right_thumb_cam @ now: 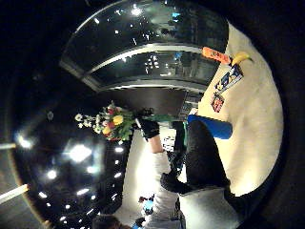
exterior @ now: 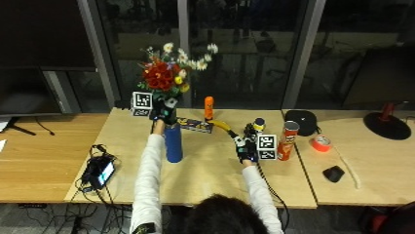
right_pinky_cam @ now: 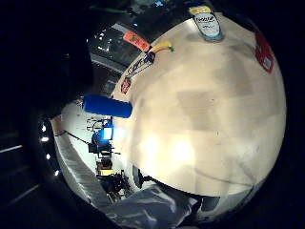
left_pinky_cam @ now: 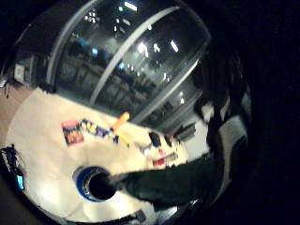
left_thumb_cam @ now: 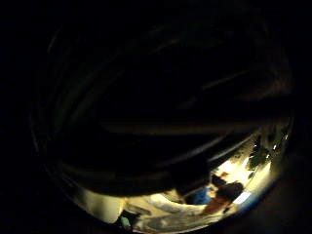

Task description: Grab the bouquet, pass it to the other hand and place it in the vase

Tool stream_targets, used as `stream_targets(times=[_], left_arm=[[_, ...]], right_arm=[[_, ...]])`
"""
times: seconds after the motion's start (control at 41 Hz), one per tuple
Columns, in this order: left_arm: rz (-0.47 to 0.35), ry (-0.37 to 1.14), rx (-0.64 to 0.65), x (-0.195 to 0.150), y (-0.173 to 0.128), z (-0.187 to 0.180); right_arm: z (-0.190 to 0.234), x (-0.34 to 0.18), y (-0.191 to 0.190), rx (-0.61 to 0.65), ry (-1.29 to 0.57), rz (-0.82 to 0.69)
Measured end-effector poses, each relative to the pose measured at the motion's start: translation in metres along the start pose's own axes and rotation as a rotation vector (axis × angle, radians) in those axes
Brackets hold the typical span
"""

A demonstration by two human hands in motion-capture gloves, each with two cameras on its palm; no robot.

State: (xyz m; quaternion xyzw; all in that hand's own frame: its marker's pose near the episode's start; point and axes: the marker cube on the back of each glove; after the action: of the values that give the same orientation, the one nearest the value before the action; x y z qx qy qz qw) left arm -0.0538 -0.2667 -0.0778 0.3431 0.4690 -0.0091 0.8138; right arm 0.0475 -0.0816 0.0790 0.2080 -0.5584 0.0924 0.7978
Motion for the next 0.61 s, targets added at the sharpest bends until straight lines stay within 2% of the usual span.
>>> stream_targets(times=[0.049, 0.122, 0.171, 0.219, 0.244, 0.268, 0.341, 0.366, 0.512, 0.56, 0.609], left_arm=[[-0.056, -0.036, -0.153, -0.028, 0.018, -0.001], [-0.051, -0.2, -0.285, -0.061, 0.052, -0.014], [-0.165, -0.301, -0.353, -0.084, 0.086, -0.029], [-0.302, -0.293, -0.42, -0.101, 0.116, -0.04], [-0.324, -0.258, -0.445, -0.104, 0.127, -0.042], [-0.307, -0.214, -0.463, -0.104, 0.133, -0.043], [-0.17, -0.095, -0.489, -0.095, 0.139, -0.041], [-0.16, -0.08, -0.49, -0.093, 0.139, -0.041], [-0.236, -0.144, -0.476, -0.097, 0.137, -0.047], [-0.338, -0.186, -0.495, -0.097, 0.139, -0.052], [-0.431, -0.237, -0.504, -0.096, 0.141, -0.059]], right_arm=[[-0.001, 0.003, 0.002, -0.005, 0.012, -0.008], [-0.001, 0.013, 0.002, -0.007, 0.048, -0.008], [0.0, 0.022, 0.001, -0.017, 0.074, -0.004], [0.002, 0.029, 0.001, -0.022, 0.109, -0.006], [0.003, 0.031, 0.002, -0.011, 0.132, -0.022], [0.002, 0.03, 0.002, 0.007, 0.158, -0.055], [0.002, 0.02, 0.009, 0.03, 0.184, -0.148], [0.002, 0.017, 0.012, 0.022, 0.179, -0.143], [0.004, 0.03, 0.017, 0.017, 0.246, -0.09], [0.009, 0.038, 0.02, -0.004, 0.253, -0.09], [0.017, 0.047, 0.03, -0.053, 0.258, -0.012]])
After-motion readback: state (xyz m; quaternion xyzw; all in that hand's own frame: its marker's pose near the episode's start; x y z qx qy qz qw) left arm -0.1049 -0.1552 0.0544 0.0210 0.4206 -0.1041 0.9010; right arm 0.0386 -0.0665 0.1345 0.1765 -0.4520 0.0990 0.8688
